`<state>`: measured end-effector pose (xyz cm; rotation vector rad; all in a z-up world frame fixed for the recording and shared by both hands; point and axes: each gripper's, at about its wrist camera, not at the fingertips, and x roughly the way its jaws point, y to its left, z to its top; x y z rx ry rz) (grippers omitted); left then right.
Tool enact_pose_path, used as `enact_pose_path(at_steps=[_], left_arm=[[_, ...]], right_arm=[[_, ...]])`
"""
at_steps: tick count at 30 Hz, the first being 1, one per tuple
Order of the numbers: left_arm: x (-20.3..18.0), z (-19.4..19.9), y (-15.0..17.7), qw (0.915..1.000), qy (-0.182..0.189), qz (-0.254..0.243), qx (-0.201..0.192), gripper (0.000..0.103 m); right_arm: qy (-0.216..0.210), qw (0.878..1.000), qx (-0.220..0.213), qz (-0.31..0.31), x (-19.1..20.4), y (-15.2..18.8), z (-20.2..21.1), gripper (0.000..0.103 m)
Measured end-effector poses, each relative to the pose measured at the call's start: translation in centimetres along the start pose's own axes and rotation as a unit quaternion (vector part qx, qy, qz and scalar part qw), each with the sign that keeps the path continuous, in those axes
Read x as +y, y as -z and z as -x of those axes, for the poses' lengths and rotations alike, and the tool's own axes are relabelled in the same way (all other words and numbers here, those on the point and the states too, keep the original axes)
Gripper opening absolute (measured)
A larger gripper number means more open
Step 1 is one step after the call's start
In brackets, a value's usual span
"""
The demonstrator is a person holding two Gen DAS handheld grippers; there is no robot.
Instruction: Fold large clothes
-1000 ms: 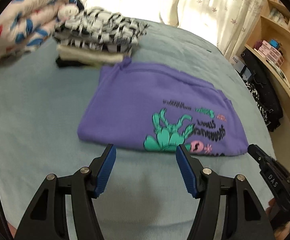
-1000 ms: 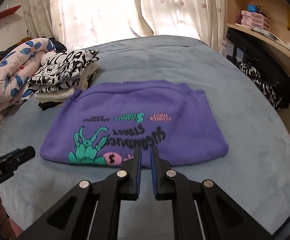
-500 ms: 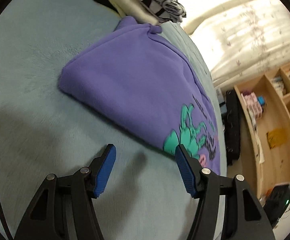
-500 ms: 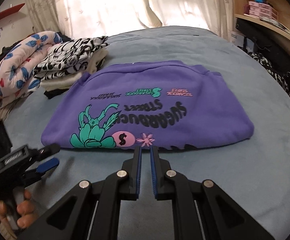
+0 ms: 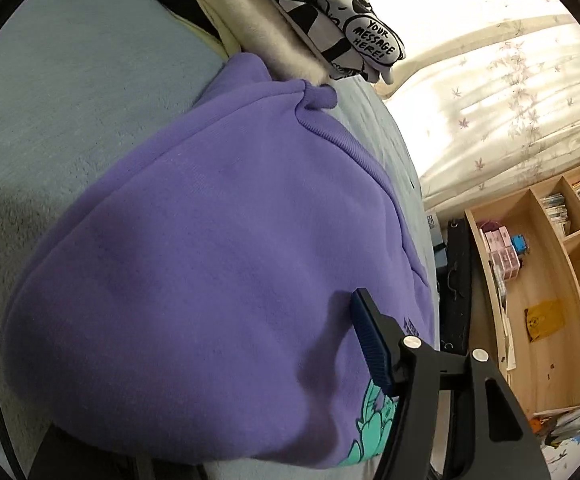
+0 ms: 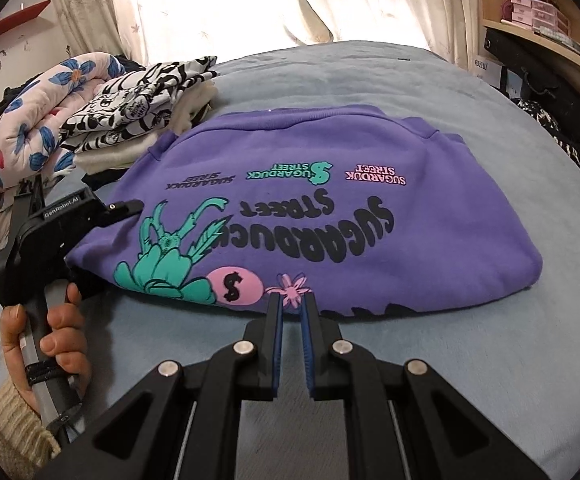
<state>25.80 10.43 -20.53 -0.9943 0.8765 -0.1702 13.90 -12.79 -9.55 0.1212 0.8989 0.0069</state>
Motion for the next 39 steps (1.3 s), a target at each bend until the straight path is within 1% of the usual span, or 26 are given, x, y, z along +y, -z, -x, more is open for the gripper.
enact_pose_path(at_steps=[1, 3, 4, 5, 8, 10, 11, 12, 13, 15, 16, 17, 18, 19, 20, 22, 25, 29, 32, 33, 34, 35, 37, 39], left_arm=[[-0.1, 0.2, 0.3, 0.9999, -0.004, -0.006, -0.012, 0.039], [0.0, 0.7, 0.5, 0.9996, -0.004, -0.016, -0.025, 0.026], [0.0, 1.0, 0.6, 0.9994, -0.002, -0.016, -0.031, 0.021], [-0.2, 1.2, 0.7, 0.9992, -0.002, -0.02, -0.036, 0.019], [-1.9, 1.7, 1.2, 0.996, -0.028, -0.063, -0.057, 0.016], [-3.6, 1.9, 1.6, 0.9914, -0.05, -0.096, -0.075, 0.016], [-4.1, 2.1, 1.7, 0.9896, -0.056, -0.104, -0.081, 0.016], [-4.2, 2.5, 1.8, 0.9883, -0.06, -0.111, -0.086, 0.016], [-4.7, 2.6, 1.9, 0.9864, -0.066, -0.12, -0.091, 0.016], [-5.6, 2.9, 2.2, 0.9827, -0.075, -0.137, -0.1, 0.016], [-6.1, 3.0, 2.4, 0.9805, -0.078, -0.148, -0.103, 0.015], [-6.4, 3.2, 2.6, 0.9778, -0.083, -0.159, -0.108, 0.015], [-7.4, 3.3, 3.0, 0.9734, -0.089, -0.177, -0.114, 0.015], [-8.0, 3.5, 3.2, 0.9703, -0.092, -0.19, -0.118, 0.015], [-9.0, 3.7, 3.5, 0.9658, -0.096, -0.206, -0.125, 0.015], [-10.6, 4.1, 4.0, 0.9586, -0.098, -0.231, -0.135, 0.015], [-13.6, 4.3, 4.8, 0.947, -0.096, -0.27, -0.145, 0.015], [-17.7, 3.9, 6.2, 0.9277, -0.095, -0.328, -0.152, 0.015], [-20.5, 2.4, 7.2, 0.9116, -0.108, -0.368, -0.149, 0.015], [-21.1, 1.7, 7.3, 0.9071, -0.114, -0.377, -0.147, 0.015], [-22.1, 0.9, 7.6, 0.9005, -0.124, -0.392, -0.142, 0.015], [-22.8, 0.4, 8.0, 0.8969, -0.131, -0.399, -0.139, 0.015], [-24.2, -0.8, 8.5, 0.887, -0.145, -0.418, -0.132, 0.015], [-25.8, -1.5, 9.7, 0.872, -0.156, -0.445, -0.133, 0.015]], right_arm=[[-0.002, 1.0, 0.001, -0.001, 0.0, -0.3, -0.1, 0.009], [-0.003, 1.0, -0.005, 0.002, 0.1, -1.2, -0.2, 0.009], [-0.004, 1.0, -0.012, 0.006, 0.3, -1.9, -0.1, 0.009], [-0.004, 1.0, -0.02, 0.011, 0.5, -2.8, 0.0, 0.009], [0.0, 0.998, -0.049, 0.035, 1.6, -5.7, -0.4, 0.009], [0.023, 0.995, -0.072, 0.069, 2.8, -7.9, -1.6, 0.009], [0.029, 0.993, -0.079, 0.083, 3.3, -8.5, -2.5, 0.008], [0.039, 0.992, -0.076, 0.097, 3.7, -9.1, -4.1, 0.008], [0.037, 0.992, -0.06, 0.102, 3.9, -9.2, -5.8, 0.008], [0.023, 0.994, -0.008, 0.104, 3.5, -8.5, -9.8, 0.007], [0.02, 0.994, -0.011, 0.109, 3.4, -7.7, -10.6, 0.007], [0.023, 0.992, -0.032, 0.121, 3.5, -6.9, -10.7, 0.007], [0.028, 0.99, -0.048, 0.131, 3.7, -6.3, -10.6, 0.007], [0.028, 0.99, -0.049, 0.13, 3.7, -6.2, -10.4, 0.007], [0.019, 0.992, -0.044, 0.12, 3.4, -6.4, -10.4, 0.007], [-0.022, 0.996, -0.032, 0.085, 1.8, -7.0, -10.4, 0.007], [-0.07, 0.996, -0.025, 0.047, 0.0, -7.3, -10.4, 0.007], [-0.113, 0.993, -0.02, -0.003, -1.7, -7.1, -10.4, 0.006], [-0.157, 0.986, -0.007, -0.053, -3.2, -7.2, -10.7, 0.006], [-0.18, 0.981, 0.001, -0.077, -4.0, -7.2, -10.9, 0.006], [-0.198, 0.975, 0.008, -0.097, -4.6, -7.2, -11.1, 0.006], [-0.218, 0.969, 0.017, -0.119, -5.3, -7.1, -11.1, 0.007], [-0.265, 0.949, 0.039, -0.168, -7.2, -6.7, -10.8, 0.007], [-0.291, 0.933, 0.06, -0.204, -9.3, -6.4, -9.5, 0.008]])
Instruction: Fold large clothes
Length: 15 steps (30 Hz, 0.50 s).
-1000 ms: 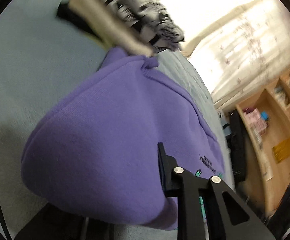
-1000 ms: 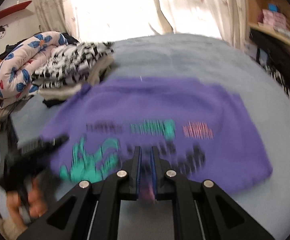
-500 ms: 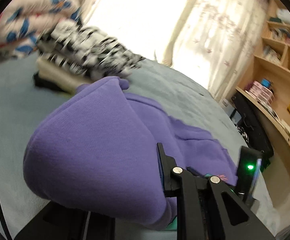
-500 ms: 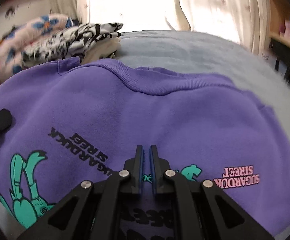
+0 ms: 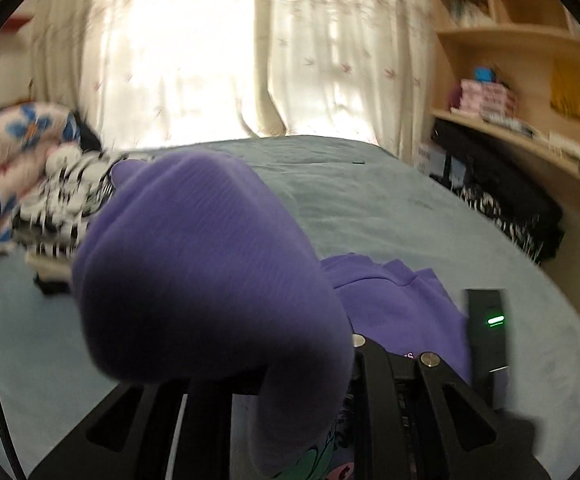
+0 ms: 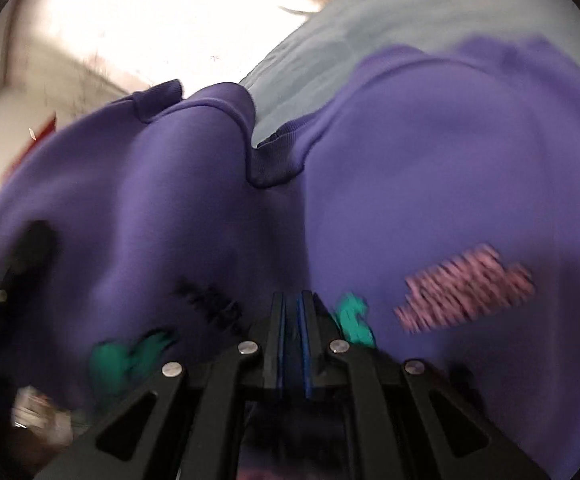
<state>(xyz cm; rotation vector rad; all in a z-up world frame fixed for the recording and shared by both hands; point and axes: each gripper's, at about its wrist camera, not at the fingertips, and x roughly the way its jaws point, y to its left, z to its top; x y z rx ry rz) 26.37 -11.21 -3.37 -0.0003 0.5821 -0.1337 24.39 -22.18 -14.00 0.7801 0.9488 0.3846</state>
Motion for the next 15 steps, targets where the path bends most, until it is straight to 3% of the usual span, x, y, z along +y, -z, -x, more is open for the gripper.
enact_pose_path(at_steps=[2, 7, 12, 15], left_arm=[[-2.3, -0.1, -0.5, 0.9993, -0.002, -0.038, -0.008, 0.015], [-9.9, -2.7, 0.2, 0.9869, -0.02, -0.158, 0.026, 0.016], [-14.9, -6.1, 2.6, 0.9778, 0.05, -0.179, 0.098, 0.017], [-17.0, -7.4, 4.0, 0.9724, 0.051, -0.197, 0.114, 0.017]], right_arm=[[-0.002, 1.0, -0.015, -0.016, -0.8, 0.2, 3.1, 0.009], [0.108, 0.987, -0.121, -0.008, -2.6, 1.6, 12.7, 0.009], [0.207, 0.962, -0.173, -0.038, -5.7, 2.2, 18.0, 0.009], [0.226, 0.957, -0.175, -0.058, -7.3, 2.3, 18.8, 0.009]])
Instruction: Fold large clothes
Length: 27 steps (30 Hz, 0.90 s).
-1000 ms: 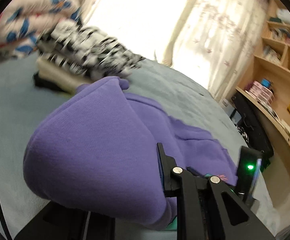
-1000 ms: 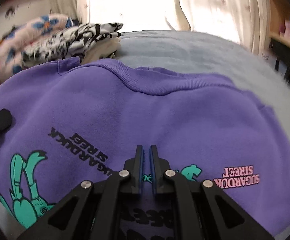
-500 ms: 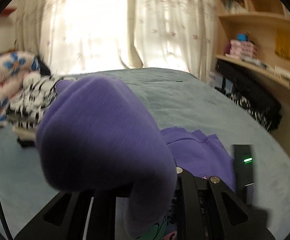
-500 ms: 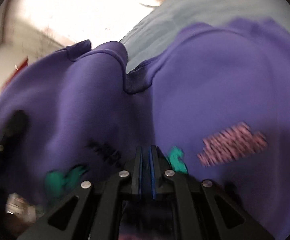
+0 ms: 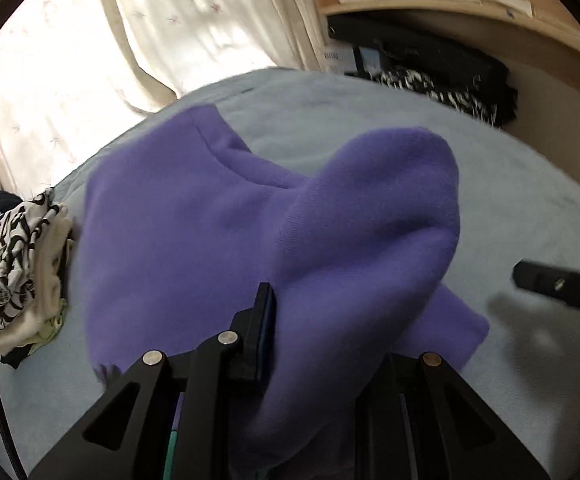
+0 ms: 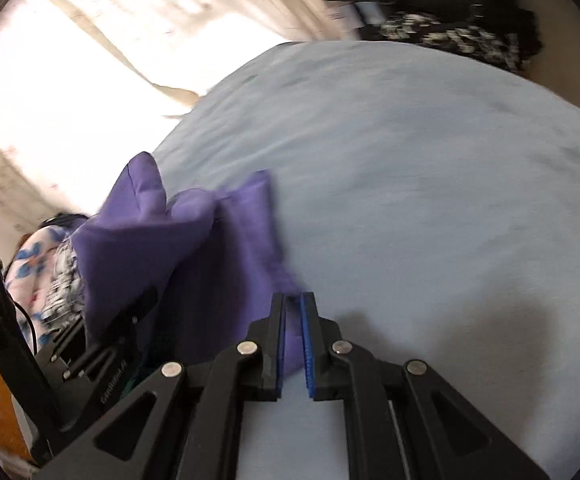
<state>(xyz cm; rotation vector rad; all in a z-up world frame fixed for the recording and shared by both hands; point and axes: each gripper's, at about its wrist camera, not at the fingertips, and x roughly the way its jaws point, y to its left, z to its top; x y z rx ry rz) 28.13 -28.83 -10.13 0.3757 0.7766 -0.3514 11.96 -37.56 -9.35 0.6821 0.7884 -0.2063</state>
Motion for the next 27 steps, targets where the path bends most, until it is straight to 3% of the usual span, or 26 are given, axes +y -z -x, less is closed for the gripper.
enact_pose_path(at_steps=[2, 7, 9, 10, 12, 14, 16, 18, 19, 21, 23, 25, 27], left_arm=[[-0.9, 0.2, 0.0, 0.9999, -0.003, -0.009, -0.005, 0.017], [-1.5, 1.9, -0.2, 0.9979, 0.05, -0.012, -0.04, 0.016], [-1.6, -0.5, 0.6, 0.9977, 0.065, -0.018, -0.004, 0.016], [-1.7, -1.7, 1.3, 0.9975, 0.066, -0.025, 0.009, 0.016], [-3.1, -1.5, 2.2, 0.9966, 0.038, -0.071, -0.018, 0.017], [-3.0, -1.0, 2.1, 0.9964, 0.04, -0.071, -0.025, 0.023], [-2.2, -0.2, 1.7, 0.996, 0.066, -0.053, -0.029, 0.043], [-1.8, 0.5, 1.7, 0.9949, 0.079, -0.05, -0.038, 0.056], [-1.6, 1.0, 1.8, 0.9942, 0.084, -0.051, -0.044, 0.063], [-1.2, 1.4, 1.8, 0.9934, 0.09, -0.052, -0.049, 0.066], [-0.8, 1.6, 2.0, 0.9923, 0.101, -0.052, -0.05, 0.066], [0.0, 1.7, 2.3, 0.9913, 0.113, -0.046, -0.049, 0.066], [0.1, 1.9, 2.3, 0.9905, 0.122, -0.04, -0.048, 0.066]], right_arm=[[0.001, 1.0, 0.009, -0.009, -0.5, 0.2, -0.5, 0.009], [-0.007, 1.0, 0.017, -0.001, -1.0, 0.4, -0.3, 0.009], [0.003, 1.0, 0.02, 0.006, -1.0, 0.3, -0.7, 0.009], [0.009, 1.0, 0.021, 0.009, -1.1, 0.2, -0.8, 0.009], [0.016, 0.999, 0.027, 0.014, -1.1, 0.1, -0.7, 0.009], [0.01, 0.999, 0.028, 0.021, -0.6, 0.0, -0.3, 0.009], [-0.015, 0.999, 0.027, 0.027, -0.1, -0.6, 0.7, 0.018], [-0.04, 0.999, 0.021, 0.026, 0.5, -1.4, 1.8, 0.043], [-0.055, 0.998, 0.018, 0.024, 0.7, -1.8, 2.3, 0.048], [-0.099, 0.995, 0.021, 0.013, 1.2, -2.9, 3.3, 0.061], [-0.134, 0.99, 0.038, 0.005, 1.8, -3.7, 3.3, 0.068], [-0.159, 0.985, 0.066, 0.013, 3.0, -4.4, 2.4, 0.072], [-0.156, 0.983, 0.095, 0.024, 4.3, -4.8, 1.0, 0.072]])
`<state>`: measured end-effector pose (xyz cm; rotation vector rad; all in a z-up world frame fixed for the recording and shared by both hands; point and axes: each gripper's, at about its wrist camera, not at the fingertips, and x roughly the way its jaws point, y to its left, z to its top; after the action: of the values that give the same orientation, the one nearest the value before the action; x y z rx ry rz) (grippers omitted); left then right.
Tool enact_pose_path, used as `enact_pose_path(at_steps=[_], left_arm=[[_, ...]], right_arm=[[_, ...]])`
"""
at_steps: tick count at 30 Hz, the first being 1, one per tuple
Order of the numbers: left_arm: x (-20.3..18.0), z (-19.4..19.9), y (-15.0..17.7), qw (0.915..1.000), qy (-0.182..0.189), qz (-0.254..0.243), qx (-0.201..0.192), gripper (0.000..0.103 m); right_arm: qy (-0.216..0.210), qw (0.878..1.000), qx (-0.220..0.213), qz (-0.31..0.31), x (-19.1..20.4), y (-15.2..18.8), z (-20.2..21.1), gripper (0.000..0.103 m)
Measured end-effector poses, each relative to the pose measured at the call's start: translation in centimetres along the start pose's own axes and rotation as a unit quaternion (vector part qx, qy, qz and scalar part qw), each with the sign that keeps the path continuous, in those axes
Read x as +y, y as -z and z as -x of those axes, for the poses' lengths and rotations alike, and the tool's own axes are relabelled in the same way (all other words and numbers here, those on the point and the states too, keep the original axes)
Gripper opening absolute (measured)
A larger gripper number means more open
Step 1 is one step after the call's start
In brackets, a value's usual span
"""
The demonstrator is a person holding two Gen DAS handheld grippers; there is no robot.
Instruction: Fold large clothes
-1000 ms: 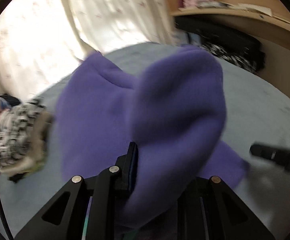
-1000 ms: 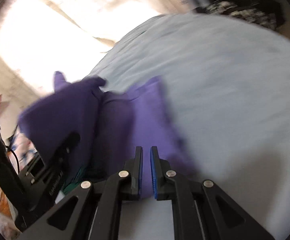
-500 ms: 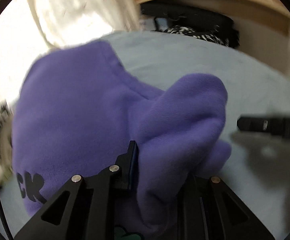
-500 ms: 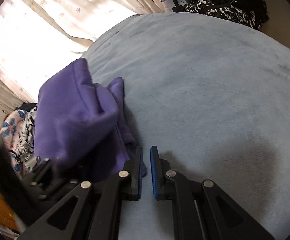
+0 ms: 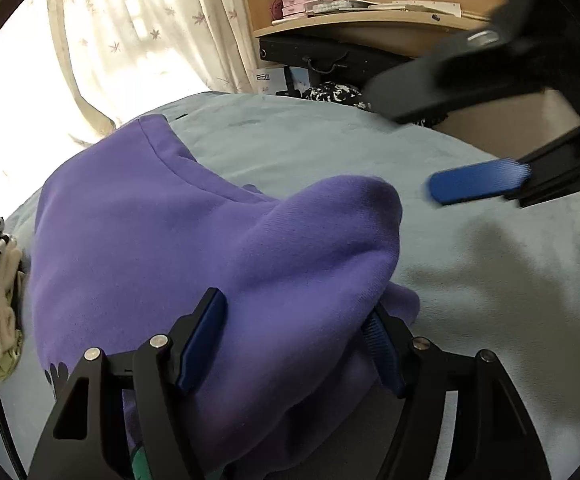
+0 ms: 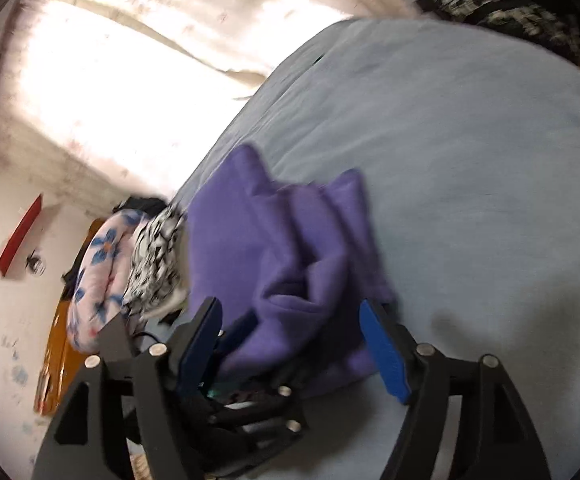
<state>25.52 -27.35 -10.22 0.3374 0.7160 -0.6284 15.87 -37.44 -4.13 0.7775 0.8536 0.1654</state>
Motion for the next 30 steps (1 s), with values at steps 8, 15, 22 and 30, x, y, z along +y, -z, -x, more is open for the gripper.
enact_pose_path(at_steps=[8, 15, 22, 30], left_arm=[[1.6, 2.3, -0.2, 0.9988, 0.041, 0.02, 0.018, 0.066], [8.5, 8.3, -0.6, 0.9911, 0.078, 0.107, 0.005, 0.067], [18.3, 4.8, 0.9, 0.9588, -0.029, 0.275, 0.067, 0.056], [17.0, 3.3, -1.8, 0.967, -0.021, 0.249, 0.048, 0.056]], right_arm=[[0.037, 0.995, 0.091, 0.017, 1.0, -1.1, -6.5, 0.054], [0.076, 0.99, 0.093, 0.071, 1.6, -0.7, -6.6, 0.023], [0.109, 0.986, 0.057, 0.114, 2.9, 0.2, -4.9, 0.02], [0.148, 0.981, -0.005, 0.122, 2.0, 3.1, -0.7, 0.018]])
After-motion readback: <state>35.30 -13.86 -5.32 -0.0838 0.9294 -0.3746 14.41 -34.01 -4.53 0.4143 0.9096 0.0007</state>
